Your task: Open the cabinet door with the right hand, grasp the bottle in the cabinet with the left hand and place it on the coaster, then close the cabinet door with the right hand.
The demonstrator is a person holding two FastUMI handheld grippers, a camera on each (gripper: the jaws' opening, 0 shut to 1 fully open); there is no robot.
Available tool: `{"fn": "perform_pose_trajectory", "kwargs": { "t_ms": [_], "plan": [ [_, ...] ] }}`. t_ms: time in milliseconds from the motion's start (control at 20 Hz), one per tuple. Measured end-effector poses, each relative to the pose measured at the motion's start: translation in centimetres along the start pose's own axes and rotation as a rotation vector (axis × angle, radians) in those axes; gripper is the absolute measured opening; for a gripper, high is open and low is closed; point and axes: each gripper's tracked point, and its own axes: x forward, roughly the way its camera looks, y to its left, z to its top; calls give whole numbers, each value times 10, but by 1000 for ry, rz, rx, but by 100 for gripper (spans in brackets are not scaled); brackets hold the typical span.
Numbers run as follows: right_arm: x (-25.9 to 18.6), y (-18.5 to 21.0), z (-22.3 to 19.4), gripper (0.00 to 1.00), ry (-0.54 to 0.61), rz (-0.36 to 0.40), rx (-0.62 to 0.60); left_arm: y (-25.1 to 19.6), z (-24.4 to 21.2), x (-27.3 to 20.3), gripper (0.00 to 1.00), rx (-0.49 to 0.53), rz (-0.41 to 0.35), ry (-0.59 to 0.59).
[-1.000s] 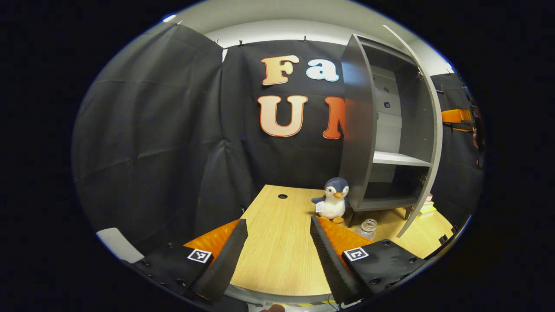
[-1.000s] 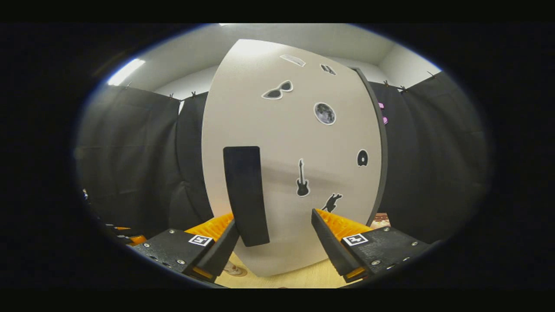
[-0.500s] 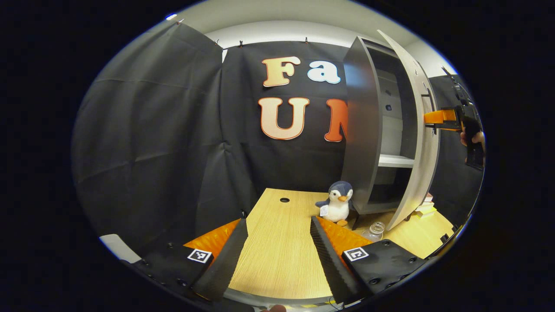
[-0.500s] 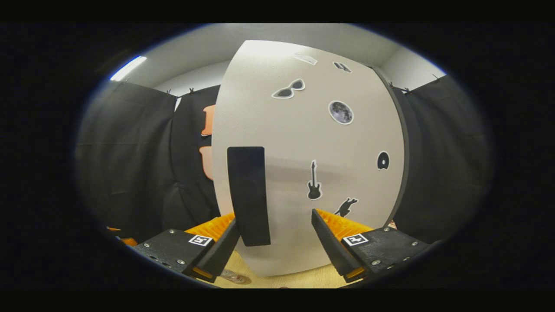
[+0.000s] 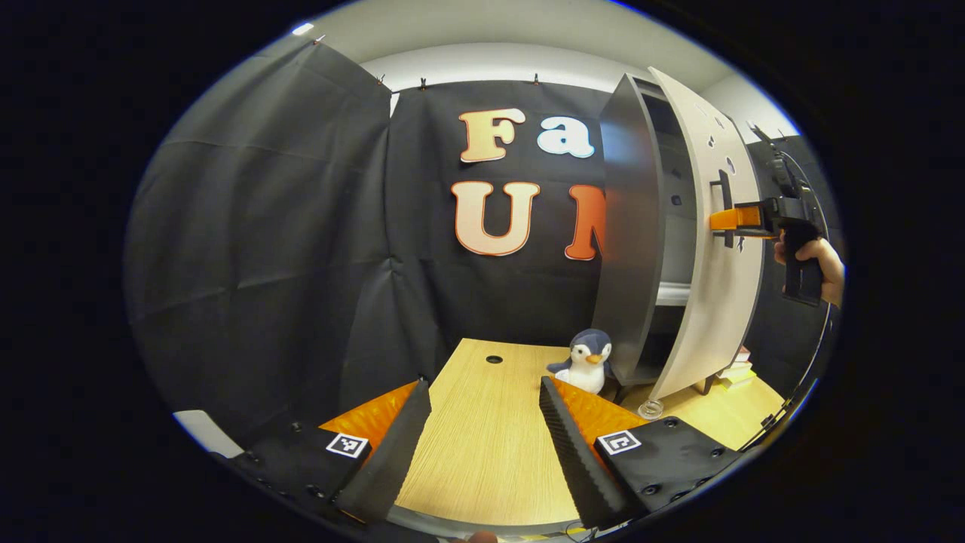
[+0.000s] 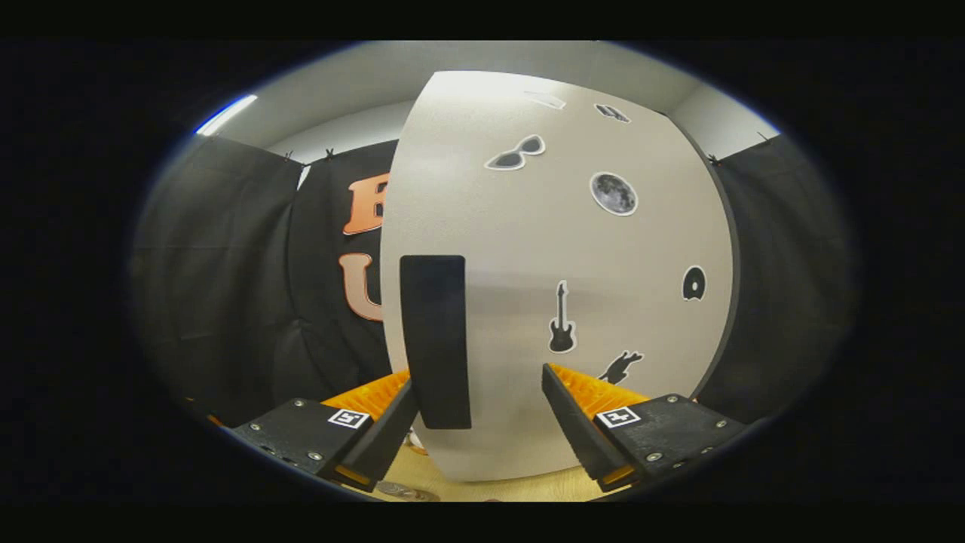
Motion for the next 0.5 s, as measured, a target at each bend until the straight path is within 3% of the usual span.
{"fn": "perform_pose_trajectory", "kwargs": {
  "t_ms": [500],
  "plan": [
    [27, -3, -6, 94, 5, -44, 0, -19, 1, -7, 95, 15, -18, -7]
  ]
}}
